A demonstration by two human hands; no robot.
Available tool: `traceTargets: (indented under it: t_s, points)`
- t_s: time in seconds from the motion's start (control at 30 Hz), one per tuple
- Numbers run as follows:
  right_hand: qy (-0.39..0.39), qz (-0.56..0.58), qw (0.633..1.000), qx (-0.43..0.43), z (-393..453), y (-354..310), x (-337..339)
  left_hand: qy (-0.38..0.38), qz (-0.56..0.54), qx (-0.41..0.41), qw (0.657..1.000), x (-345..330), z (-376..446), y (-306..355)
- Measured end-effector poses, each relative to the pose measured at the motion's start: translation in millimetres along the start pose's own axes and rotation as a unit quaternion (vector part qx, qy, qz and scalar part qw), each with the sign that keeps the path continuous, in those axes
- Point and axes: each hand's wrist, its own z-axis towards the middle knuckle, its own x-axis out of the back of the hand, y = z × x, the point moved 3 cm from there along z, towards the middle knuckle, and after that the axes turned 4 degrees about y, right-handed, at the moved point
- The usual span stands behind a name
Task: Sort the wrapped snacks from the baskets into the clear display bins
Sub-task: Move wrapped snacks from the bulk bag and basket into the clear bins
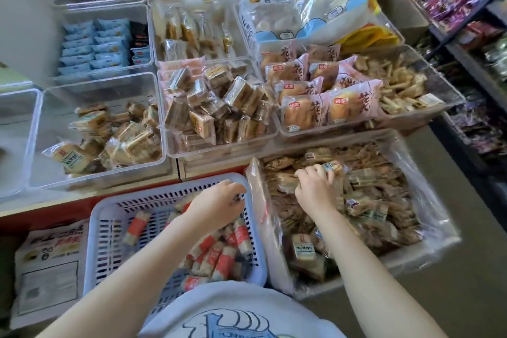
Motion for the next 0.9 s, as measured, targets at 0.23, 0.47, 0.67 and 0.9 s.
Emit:
traceTargets:
  t_s: [0.23, 0.47, 0.67, 0.9]
  points:
    - [-0.134, -0.078, 0.987, 0.041, 1, -18, -9, 0.043, -0.023, 0.006, 0.999, 11, 0, -8]
    - [-0.066, -0.004, 0.998, 0.004, -1, -31, 14, 0.065, -0.03, 0.003, 0.997, 3, -8, -33]
    - [-0.067, 0.23, 0.969, 0.054, 0, -88, 71, 0.166, -0.042, -0.073, 0.983, 17, -12, -42]
    - [-0.192, 0.396, 0.891, 0.112, 22, -184, 91, 0.193, -0.111, -0.012, 0.975, 48, -29, -98]
